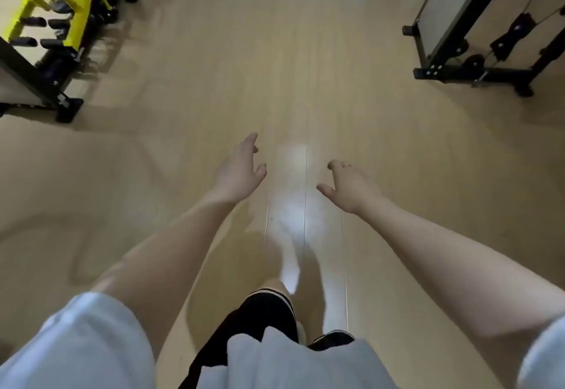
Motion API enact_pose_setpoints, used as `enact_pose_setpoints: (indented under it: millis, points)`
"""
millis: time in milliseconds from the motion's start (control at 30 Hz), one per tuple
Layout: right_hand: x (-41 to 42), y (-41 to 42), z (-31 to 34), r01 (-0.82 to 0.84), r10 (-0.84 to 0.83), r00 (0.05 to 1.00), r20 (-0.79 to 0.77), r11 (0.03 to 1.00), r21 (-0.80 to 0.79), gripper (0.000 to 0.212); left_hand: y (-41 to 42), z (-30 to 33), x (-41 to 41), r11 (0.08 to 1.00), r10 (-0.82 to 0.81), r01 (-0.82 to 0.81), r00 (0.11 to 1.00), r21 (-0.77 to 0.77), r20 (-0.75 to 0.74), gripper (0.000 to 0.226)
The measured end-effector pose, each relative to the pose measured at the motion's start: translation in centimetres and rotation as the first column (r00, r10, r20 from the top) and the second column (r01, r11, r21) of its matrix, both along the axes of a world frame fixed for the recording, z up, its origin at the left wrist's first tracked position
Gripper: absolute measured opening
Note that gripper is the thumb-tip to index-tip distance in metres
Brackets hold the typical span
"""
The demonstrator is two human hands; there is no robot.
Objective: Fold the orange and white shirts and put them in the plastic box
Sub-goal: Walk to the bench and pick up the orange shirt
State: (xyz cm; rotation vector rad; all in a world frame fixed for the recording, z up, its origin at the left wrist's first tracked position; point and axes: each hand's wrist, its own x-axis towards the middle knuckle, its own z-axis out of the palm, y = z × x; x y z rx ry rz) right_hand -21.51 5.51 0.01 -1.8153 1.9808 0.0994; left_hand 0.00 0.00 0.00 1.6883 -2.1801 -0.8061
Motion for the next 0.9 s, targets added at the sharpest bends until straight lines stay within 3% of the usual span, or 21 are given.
enact_pose_setpoints:
  millis: [300, 533, 900]
  points:
    - [-4.1, -14.6, 0.4, 0.108, -0.106, 0.993, 0.043, 0.994, -0.036, 0.050, -13.4, -0.9, -1.8, 0.998, 0.060, -0.060, 0.998, -0.004, 0.031, 0.061]
    - [-6.3, -31.4, 0.9, 0.108, -0.108, 0.994, -0.004, 0.994, 0.025, 0.049, -31.6, 0.8, -4.7, 0.999, -0.031, 0.030, 0.998, 0.030, 0.053, 0.059]
    - [-12.9, -59.1, 2.7, 0.208, -0.203, 0.976, 0.077, 0.976, -0.062, 0.051, -60.6, 4.0, -12.0, 0.998, -0.059, 0.059, 0.998, -0.004, 0.026, 0.052]
